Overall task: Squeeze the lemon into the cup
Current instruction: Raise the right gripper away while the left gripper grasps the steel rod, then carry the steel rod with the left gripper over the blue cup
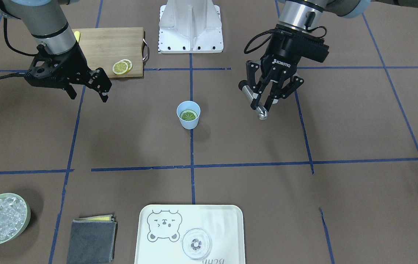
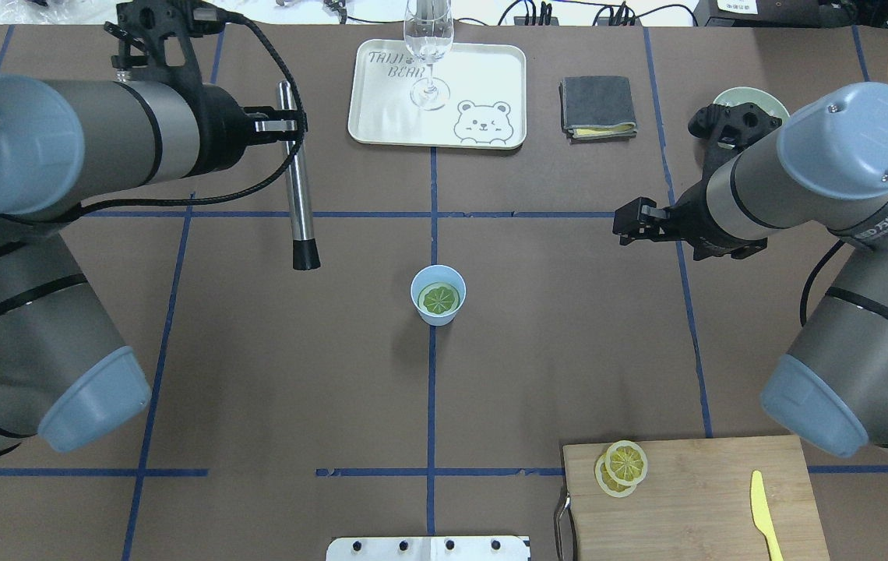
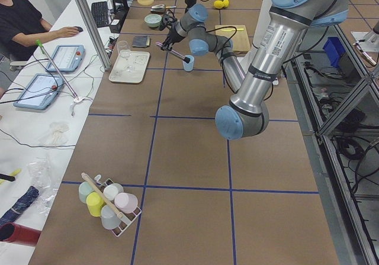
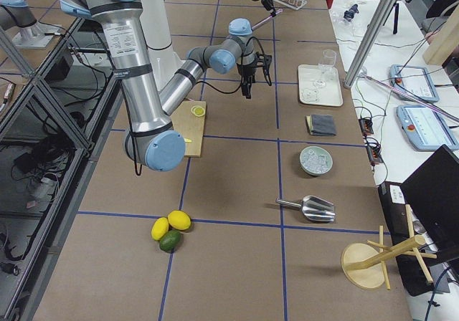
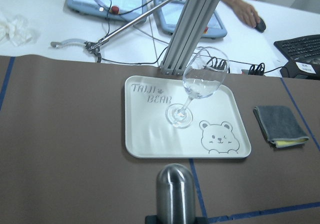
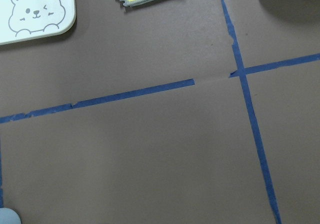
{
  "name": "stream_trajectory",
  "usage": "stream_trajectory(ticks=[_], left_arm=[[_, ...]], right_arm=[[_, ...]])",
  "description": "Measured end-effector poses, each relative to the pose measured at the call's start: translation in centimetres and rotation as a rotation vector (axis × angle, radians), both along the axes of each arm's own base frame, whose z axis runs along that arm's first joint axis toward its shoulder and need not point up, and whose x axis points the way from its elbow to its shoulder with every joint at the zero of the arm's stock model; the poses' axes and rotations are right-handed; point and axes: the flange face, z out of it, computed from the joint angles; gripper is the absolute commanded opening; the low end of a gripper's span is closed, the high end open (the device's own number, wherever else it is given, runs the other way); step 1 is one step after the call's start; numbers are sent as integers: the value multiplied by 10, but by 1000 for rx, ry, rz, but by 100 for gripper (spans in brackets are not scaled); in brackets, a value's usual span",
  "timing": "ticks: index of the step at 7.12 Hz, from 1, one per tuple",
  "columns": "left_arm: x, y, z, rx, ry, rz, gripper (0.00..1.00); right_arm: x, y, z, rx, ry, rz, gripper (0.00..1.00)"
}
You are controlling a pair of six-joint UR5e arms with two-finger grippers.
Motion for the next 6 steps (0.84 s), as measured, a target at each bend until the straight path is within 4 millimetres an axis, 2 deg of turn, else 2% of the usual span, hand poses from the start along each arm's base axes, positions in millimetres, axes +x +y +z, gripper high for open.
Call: stream_trajectory(ticks=[2, 3, 4, 5, 6], left_arm=[[14, 7, -44, 158, 5, -59, 0], [40, 24, -51, 204, -4, -166, 0], [83, 61, -51, 247, -6, -302, 0], [116, 83, -42, 270, 16, -380, 0], [143, 90, -28, 277, 22, -413, 0]], right_arm=[[17, -5, 14, -13, 15, 8, 100], [27, -5, 23, -10, 28, 2, 100], [35, -4, 30, -8, 39, -2, 100], [38, -3, 35, -10, 46, -4, 100], [40, -2, 38, -12, 49, -4, 100]])
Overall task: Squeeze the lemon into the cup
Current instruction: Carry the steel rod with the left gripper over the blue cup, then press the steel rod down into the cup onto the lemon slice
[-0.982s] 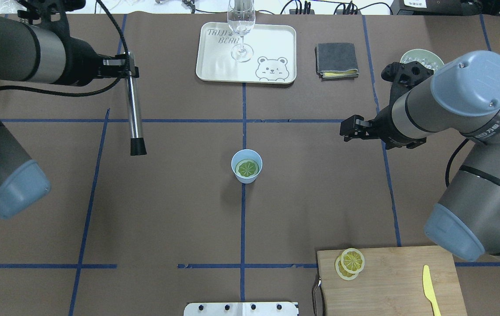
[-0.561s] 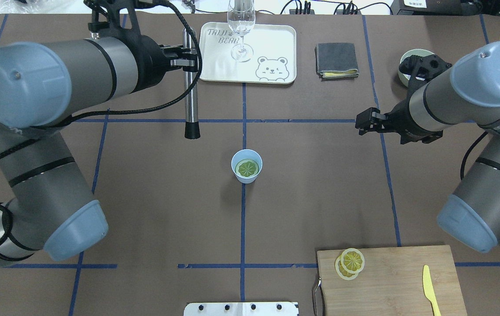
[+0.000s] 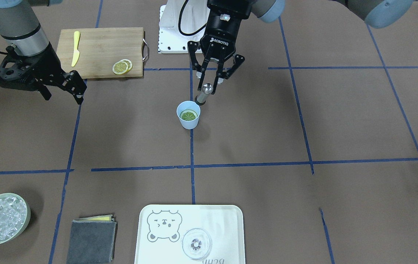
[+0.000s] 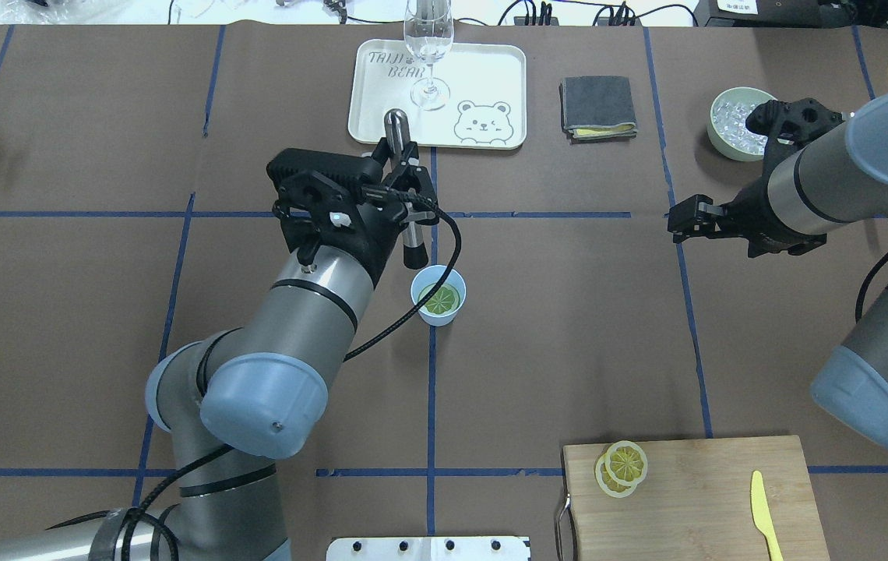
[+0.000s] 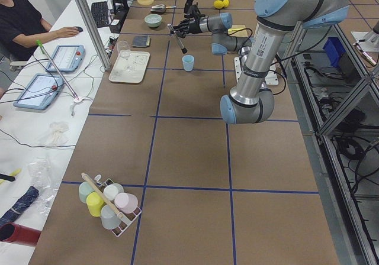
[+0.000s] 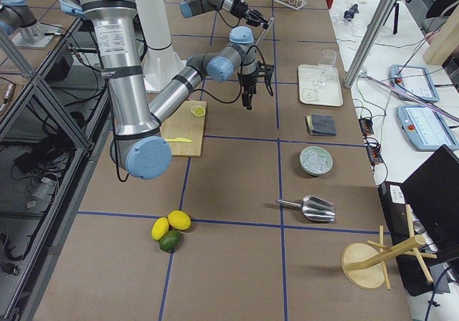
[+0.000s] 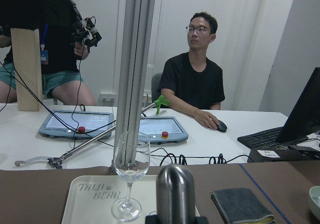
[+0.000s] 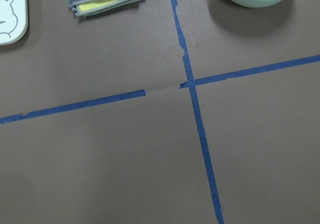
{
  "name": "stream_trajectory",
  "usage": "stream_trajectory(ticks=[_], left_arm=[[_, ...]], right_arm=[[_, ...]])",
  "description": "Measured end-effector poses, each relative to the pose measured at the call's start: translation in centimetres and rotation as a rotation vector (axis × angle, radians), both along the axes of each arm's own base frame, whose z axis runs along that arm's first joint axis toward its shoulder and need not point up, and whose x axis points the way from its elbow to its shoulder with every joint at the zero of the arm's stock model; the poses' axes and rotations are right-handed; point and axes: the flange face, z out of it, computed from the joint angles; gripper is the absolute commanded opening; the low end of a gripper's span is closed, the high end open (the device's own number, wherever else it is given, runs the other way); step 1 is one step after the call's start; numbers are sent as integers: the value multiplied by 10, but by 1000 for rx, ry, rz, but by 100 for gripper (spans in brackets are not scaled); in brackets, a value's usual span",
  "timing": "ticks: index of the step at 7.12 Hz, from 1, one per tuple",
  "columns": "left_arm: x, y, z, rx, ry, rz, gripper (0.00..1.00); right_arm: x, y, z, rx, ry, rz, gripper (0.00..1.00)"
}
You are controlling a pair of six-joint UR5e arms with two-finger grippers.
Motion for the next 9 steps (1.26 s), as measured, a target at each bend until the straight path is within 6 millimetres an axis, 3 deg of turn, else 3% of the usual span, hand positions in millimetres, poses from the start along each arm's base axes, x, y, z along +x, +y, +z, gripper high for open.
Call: stream_trajectory(ticks=[2, 9], left_arm=[[23, 1, 16, 10, -35, -22, 0], [67, 10, 19, 12, -94, -3, 0]], right_arm=[[2, 1, 2, -2, 3, 0, 100], [2, 3, 1, -6, -3, -3, 100]])
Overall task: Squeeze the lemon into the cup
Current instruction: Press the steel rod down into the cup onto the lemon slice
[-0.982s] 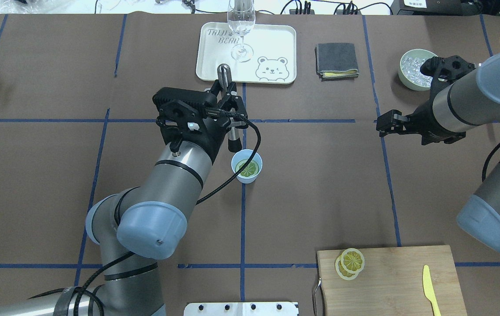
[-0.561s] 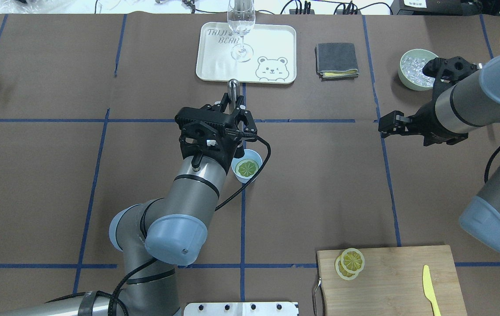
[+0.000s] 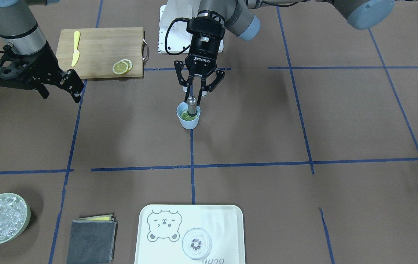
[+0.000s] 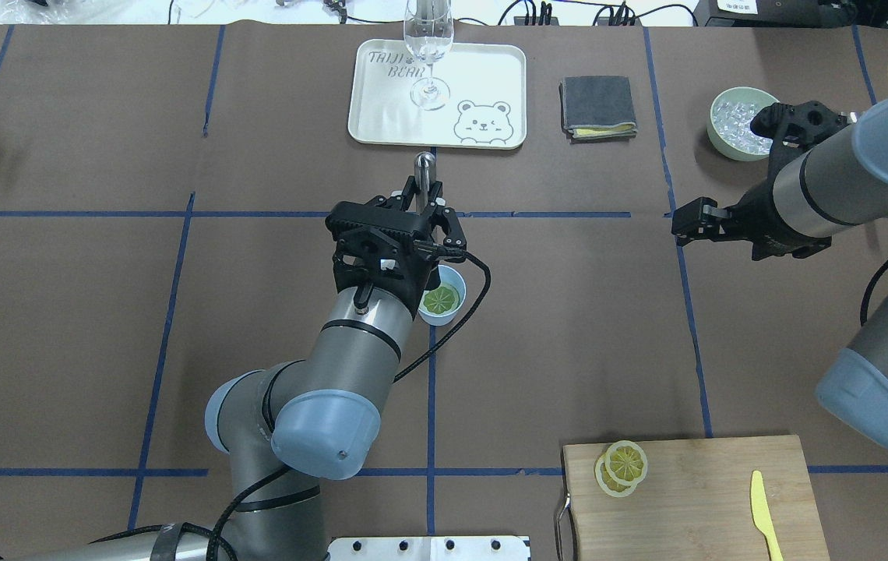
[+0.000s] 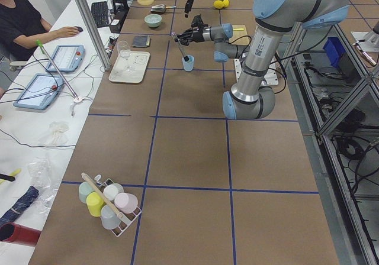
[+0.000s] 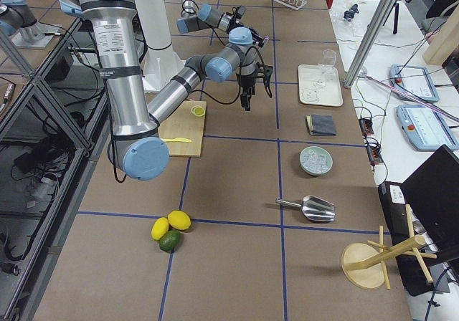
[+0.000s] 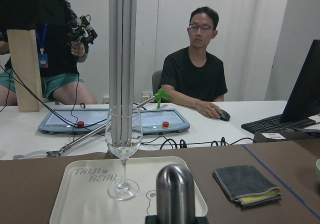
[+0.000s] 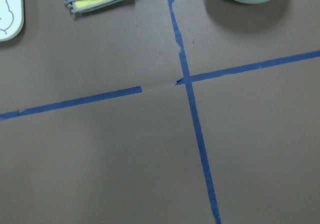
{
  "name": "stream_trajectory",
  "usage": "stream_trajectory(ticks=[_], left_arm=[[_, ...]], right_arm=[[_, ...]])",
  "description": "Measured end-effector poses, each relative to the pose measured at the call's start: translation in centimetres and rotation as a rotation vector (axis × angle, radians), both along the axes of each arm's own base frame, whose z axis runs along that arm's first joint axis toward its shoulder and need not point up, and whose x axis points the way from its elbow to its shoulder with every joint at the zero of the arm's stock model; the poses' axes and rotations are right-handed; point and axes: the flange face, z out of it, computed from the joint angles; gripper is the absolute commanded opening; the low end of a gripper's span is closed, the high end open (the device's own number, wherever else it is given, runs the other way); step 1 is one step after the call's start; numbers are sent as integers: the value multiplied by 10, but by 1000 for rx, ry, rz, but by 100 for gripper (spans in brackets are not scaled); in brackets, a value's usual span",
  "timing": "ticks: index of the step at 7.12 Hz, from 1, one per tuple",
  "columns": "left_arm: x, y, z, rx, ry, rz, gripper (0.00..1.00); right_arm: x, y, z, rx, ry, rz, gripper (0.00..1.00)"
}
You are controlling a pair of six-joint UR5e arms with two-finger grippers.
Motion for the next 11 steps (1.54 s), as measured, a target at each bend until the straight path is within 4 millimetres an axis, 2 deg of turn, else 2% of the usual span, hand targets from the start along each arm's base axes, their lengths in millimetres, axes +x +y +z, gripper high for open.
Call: stream_trajectory(ticks=[4, 8, 9, 10, 11], left_arm=[[25, 5, 18, -11, -40, 17, 0], [30, 10, 20, -11, -48, 28, 0], [27, 13, 15, -4, -43, 34, 0], [13, 17, 0, 19, -31, 39, 0], [-12, 22, -24, 64, -16, 42, 0]], right_arm=[[-1, 0, 1, -3, 1, -1, 100], [-2, -1, 2, -5, 4, -1, 100], [-3, -1, 2, -5, 4, -1, 100], [-3, -1, 2, -4, 3, -1, 100], [-3, -1, 1, -3, 2, -1, 100]])
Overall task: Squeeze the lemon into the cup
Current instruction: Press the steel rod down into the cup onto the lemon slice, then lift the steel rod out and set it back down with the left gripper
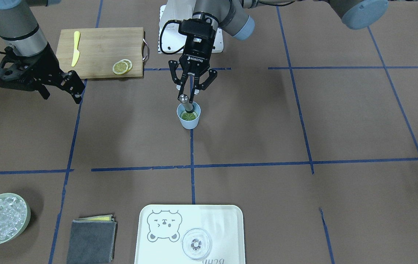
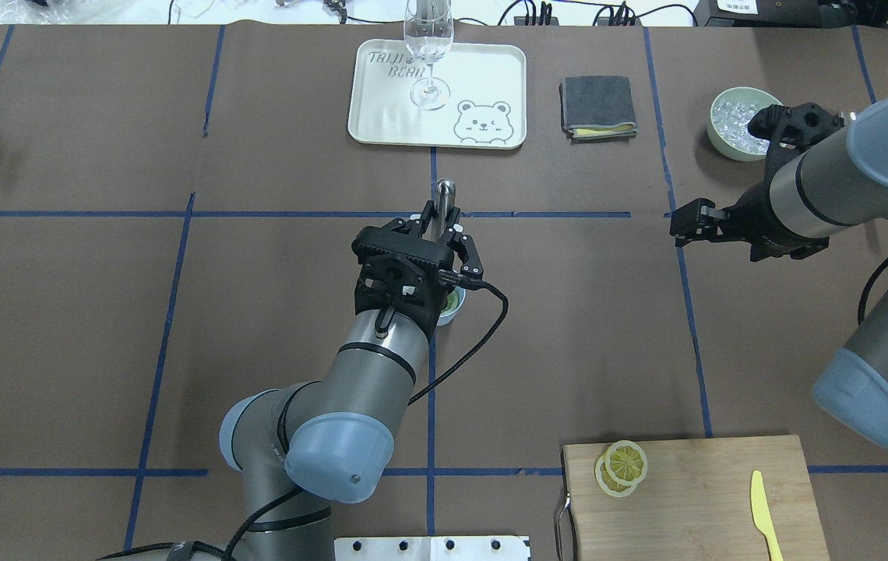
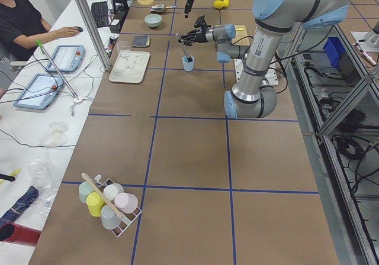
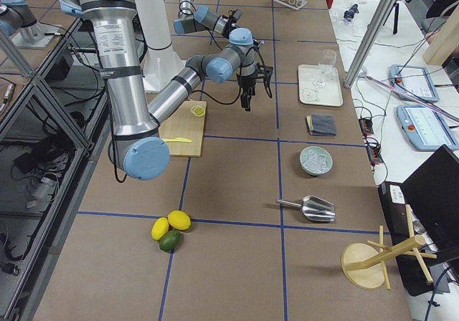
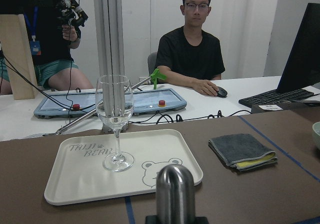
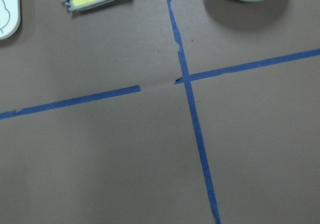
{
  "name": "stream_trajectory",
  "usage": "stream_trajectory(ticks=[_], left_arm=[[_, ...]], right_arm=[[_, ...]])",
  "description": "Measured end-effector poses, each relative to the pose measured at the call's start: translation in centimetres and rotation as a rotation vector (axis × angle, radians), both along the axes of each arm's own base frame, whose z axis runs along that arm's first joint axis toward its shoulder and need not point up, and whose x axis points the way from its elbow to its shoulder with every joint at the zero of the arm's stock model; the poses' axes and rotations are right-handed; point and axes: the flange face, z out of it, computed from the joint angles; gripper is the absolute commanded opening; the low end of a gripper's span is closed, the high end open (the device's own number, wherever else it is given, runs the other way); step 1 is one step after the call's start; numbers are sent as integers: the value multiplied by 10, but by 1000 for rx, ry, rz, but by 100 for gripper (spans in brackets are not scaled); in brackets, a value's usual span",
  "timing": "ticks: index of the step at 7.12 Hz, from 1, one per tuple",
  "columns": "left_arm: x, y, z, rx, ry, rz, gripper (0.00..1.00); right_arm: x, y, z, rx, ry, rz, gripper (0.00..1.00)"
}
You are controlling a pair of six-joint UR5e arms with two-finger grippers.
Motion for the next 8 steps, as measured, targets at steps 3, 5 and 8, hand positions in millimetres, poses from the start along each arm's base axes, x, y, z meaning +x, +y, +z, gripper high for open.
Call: stream_trajectory(ticks=[3, 5, 8], left_arm=[[-71, -9, -28, 73, 31, -41, 0], [-98, -52, 35, 38, -56, 24, 0], [-181, -152, 124, -178, -271, 186, 0]], right_arm=[[0, 0, -1, 1, -1, 1, 100], [0, 0, 0, -1, 0, 1, 100], [0, 0, 0, 1, 1, 1, 100]])
